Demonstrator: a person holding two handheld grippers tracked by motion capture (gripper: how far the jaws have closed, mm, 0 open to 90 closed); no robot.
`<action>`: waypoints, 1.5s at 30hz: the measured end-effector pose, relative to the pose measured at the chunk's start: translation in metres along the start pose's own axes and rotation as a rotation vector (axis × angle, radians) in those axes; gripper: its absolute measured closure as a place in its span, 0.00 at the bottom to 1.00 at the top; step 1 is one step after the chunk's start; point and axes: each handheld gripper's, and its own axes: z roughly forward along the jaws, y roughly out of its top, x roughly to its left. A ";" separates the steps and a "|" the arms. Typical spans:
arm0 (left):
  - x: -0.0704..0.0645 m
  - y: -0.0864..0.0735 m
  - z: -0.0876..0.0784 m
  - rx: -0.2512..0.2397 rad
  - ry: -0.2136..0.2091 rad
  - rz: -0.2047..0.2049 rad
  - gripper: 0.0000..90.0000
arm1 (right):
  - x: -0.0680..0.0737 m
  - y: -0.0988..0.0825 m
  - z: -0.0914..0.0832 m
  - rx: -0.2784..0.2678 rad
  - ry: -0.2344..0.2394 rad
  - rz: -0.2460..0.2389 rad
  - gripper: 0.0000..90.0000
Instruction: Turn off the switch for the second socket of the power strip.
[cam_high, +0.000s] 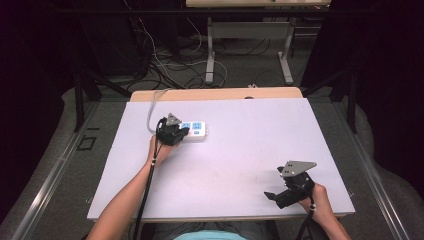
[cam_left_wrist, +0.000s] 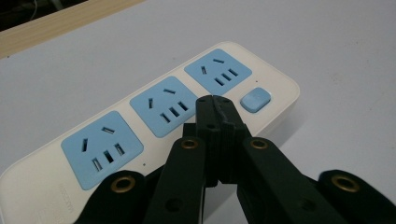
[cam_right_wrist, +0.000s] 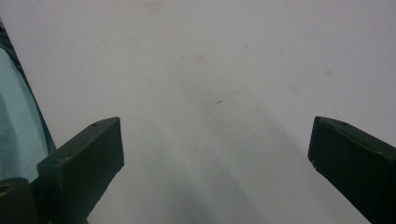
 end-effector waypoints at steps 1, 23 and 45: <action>0.000 0.000 0.000 0.002 0.000 0.001 1.00 | 0.000 0.000 0.000 0.000 0.000 0.000 0.03; 0.005 0.002 -0.004 -0.011 0.025 -0.019 1.00 | 0.000 0.000 0.001 -0.007 0.001 -0.008 0.03; 0.003 0.004 -0.010 0.033 0.022 -0.012 0.93 | 0.001 0.001 0.000 -0.005 -0.004 0.001 0.03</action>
